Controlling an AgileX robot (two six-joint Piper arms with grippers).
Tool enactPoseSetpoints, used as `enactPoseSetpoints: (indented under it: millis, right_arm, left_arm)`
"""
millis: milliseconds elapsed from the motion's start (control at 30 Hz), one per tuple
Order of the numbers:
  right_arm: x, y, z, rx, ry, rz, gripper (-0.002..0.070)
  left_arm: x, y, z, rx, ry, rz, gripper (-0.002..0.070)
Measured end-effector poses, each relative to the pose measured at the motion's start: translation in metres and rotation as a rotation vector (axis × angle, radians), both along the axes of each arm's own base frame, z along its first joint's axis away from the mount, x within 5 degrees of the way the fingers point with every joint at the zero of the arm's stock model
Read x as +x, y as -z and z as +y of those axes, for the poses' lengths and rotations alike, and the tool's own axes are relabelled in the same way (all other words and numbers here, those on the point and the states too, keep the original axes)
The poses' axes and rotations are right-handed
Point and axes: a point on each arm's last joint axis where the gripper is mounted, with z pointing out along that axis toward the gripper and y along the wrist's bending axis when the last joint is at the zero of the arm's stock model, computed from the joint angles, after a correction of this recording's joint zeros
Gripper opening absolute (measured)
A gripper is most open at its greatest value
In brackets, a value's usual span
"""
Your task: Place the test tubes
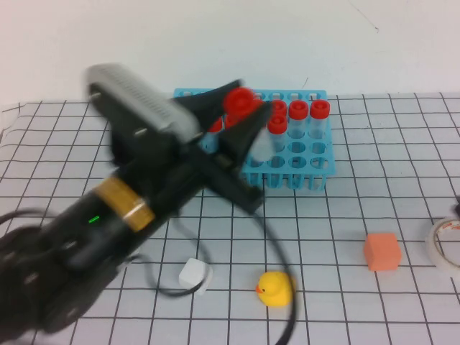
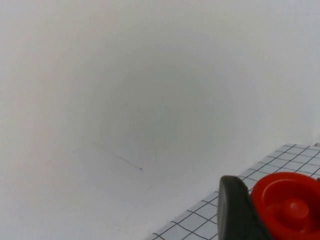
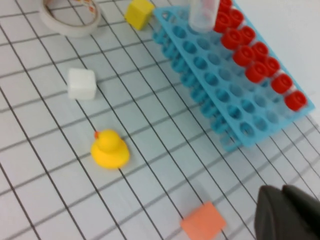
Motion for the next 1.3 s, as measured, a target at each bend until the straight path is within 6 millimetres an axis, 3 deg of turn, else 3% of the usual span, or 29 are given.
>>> enactPoseSetpoints:
  millis: [167, 367, 567, 733, 1033, 1300]
  right_arm:
    - [-0.011, 0.001, -0.023, -0.020, 0.043, 0.027, -0.0001]
    - [-0.020, 0.031, -0.038, -0.068, 0.055, 0.075, -0.0001]
    - [-0.024, 0.053, -0.043, -0.091, 0.075, 0.125, -0.0001]
    - [-0.024, 0.057, -0.043, -0.093, 0.077, 0.140, -0.0001]
    - [-0.025, 0.057, -0.043, -0.082, 0.083, 0.151, -0.0001]
    - [-0.025, 0.058, -0.044, -0.079, 0.095, 0.163, -0.0001]
  left_arm:
    - [0.035, 0.002, -0.029, 0.016, 0.037, -0.004, 0.0262]
    - [0.071, 0.017, -0.057, 0.043, 0.077, 0.011, 0.0261]
    - [0.106, 0.033, -0.066, 0.079, 0.101, -0.012, 0.0261]
    - [0.129, 0.050, -0.065, -0.001, 0.118, 0.034, 0.0261]
    - [0.147, 0.068, -0.071, -0.040, 0.140, 0.086, 0.0261]
    - [0.154, 0.077, -0.068, 0.034, 0.089, 0.153, 0.0260]
